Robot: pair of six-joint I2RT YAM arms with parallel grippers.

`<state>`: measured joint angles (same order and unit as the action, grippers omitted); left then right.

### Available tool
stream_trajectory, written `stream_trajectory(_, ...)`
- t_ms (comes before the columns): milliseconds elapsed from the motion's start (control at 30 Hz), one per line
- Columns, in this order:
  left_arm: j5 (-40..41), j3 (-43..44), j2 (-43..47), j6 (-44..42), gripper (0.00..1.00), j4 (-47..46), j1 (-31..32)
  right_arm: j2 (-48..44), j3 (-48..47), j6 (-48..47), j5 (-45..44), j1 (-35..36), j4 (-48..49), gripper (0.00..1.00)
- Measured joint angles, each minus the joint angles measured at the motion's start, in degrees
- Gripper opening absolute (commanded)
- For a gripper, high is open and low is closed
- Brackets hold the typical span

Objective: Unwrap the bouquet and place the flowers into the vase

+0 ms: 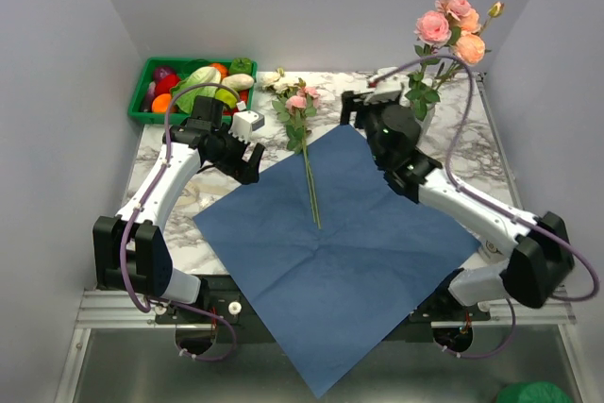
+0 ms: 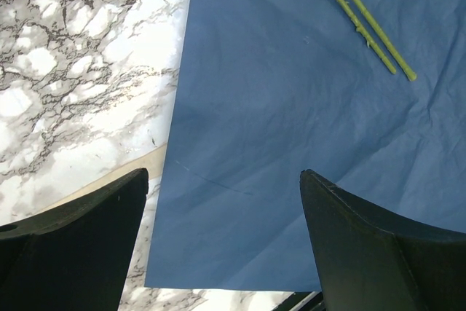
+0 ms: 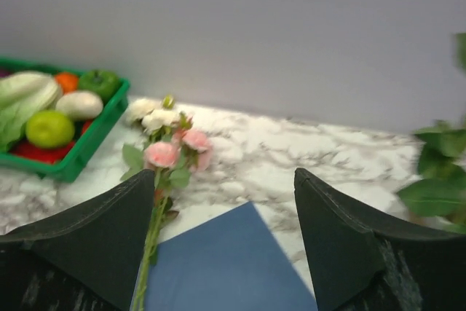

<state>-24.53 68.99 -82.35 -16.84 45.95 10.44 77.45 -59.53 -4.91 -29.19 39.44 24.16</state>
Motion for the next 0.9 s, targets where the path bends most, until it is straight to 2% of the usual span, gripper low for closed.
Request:
stream_trajectory(300,0.0,0.5,0.0,-0.2,0.94,0.0,-0.3,28.8,-21.3,12.1,9.7,0.7,-27.1,0.62)
stream_trajectory(400,0.0,0.7,0.0,-0.5,0.94,0.0,-0.3,35.5,-27.7,13.8,12.3,0.7,-34.3,0.61)
stream_trajectory(533,0.0,0.7,0.0,-0.6,0.94,0.0,-0.5,41.2,-33.8,14.8,15.0,0.7,-39.0,0.58)
stream_trajectory(700,0.0,0.7,-0.1,-0.8,0.94,0.0,-0.7,45.1,-37.5,15.0,16.7,0.7,-41.5,0.47)
stream_trajectory(900,0.0,0.7,-0.2,-1.2,0.94,0.0,-1.5,51.5,-44.6,15.4,17.2,0.7,-44.0,0.46)
